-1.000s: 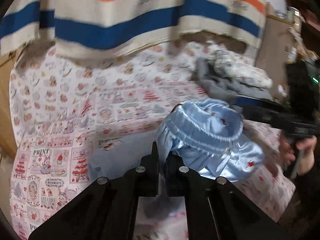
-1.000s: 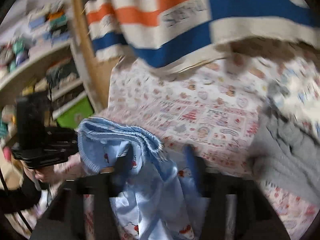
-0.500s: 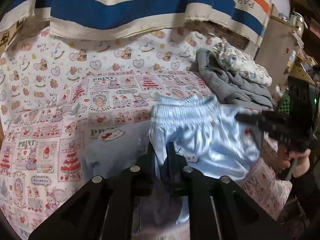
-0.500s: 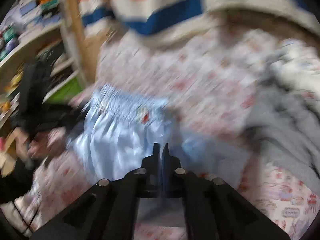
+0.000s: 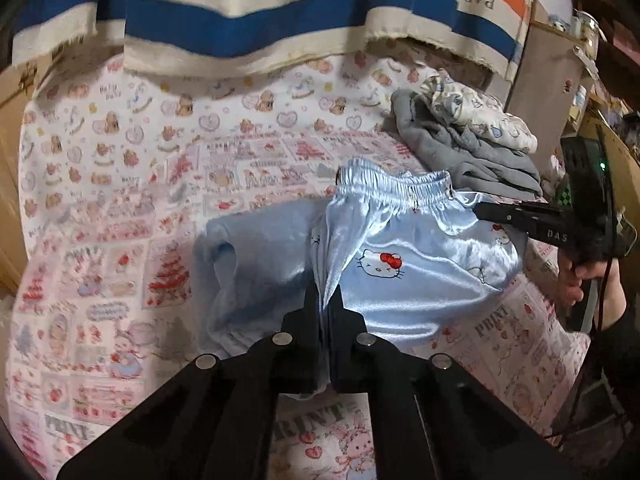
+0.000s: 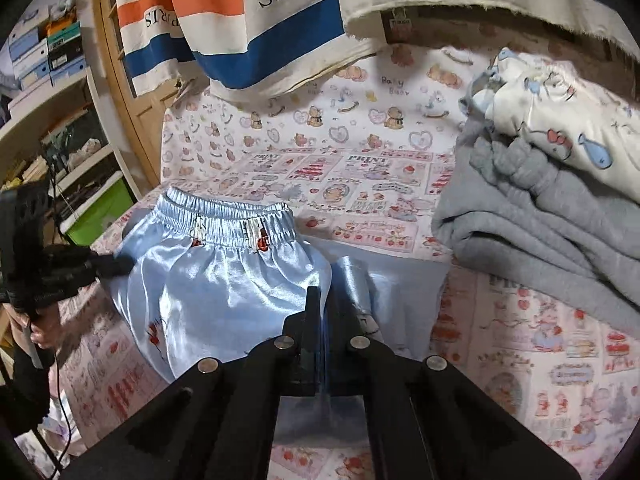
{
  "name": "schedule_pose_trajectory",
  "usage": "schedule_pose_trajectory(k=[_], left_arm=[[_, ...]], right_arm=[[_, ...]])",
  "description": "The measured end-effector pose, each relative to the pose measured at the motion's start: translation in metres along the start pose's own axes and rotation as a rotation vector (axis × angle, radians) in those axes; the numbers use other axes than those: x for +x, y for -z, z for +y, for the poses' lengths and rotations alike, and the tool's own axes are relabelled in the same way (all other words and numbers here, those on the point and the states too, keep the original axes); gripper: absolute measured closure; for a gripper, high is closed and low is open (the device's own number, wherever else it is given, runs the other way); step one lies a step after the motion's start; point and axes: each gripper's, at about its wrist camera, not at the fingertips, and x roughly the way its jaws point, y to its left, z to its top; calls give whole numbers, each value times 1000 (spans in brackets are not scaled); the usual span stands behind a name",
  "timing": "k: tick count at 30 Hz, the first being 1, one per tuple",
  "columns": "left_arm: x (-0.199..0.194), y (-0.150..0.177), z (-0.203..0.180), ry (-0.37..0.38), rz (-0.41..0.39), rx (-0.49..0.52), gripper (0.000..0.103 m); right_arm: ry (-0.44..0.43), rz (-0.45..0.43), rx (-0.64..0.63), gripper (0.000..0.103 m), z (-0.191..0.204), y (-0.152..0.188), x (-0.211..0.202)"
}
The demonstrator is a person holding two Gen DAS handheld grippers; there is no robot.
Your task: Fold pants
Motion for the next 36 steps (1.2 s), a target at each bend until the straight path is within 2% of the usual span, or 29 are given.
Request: schedule_pose_trajectory(k=[4, 7, 8, 9, 11, 13, 15, 17, 20, 23, 26, 27, 28, 29, 32, 34, 36], left_arm=[[-14, 0, -1, 5, -16, 16, 99], [-17, 5, -1, -25, -6, 31, 83], [-17, 8, -1, -41, -11, 38, 74], [-18, 10, -1, -52, -16, 42, 73], [-20, 15, -1, -41, -10, 36, 73], [-24, 19, 1, -26, -10, 21, 73], [-30, 23, 3, -21, -16, 11, 73], [-37, 29, 7, -23, -17, 1, 73], [-42, 36, 12, -20, -11, -9, 73], [-35, 36, 12, -1, 5, -13, 74], [-21, 36, 5, 21, 24, 8, 74], [-16, 36, 3, 19, 30, 13, 80], [-12, 36, 2, -5, 35, 13, 89], [-11, 36, 3, -19, 36, 8, 96], [-27, 31, 11, -29, 1, -54, 99], [-41, 27, 11, -52, -37, -29, 99], [-47, 25, 10, -85, -39, 9, 99]], right_arm=[[-1, -11, 23, 103, -8, -3, -13], [18, -53, 5, 103, -7, -3, -22], [9, -48, 8, 103, -7, -3, -22], [6, -34, 14, 100, -6, -3, -20], [40, -15, 20, 87, -5, -2, -18], [39, -33, 24, 61, -6, 0, -22], [34, -55, 30, 56, -10, 4, -32], [31, -51, 45, 56, -16, 9, -42], [-34, -31, 71, 56, -26, 21, -54], [-71, 30, 79, 57, -29, 28, -46], [-104, 76, 76, 65, -25, 34, -32], [-113, 80, 71, 78, -23, 36, -29], [-111, 83, 67, 101, -21, 37, -27], [-97, 78, 58, 101, -18, 37, -26], [-48, 37, 36, 101, -14, 37, -37], [-40, 24, 35, 102, -15, 36, -47], [-26, 27, 24, 102, -16, 35, -55]])
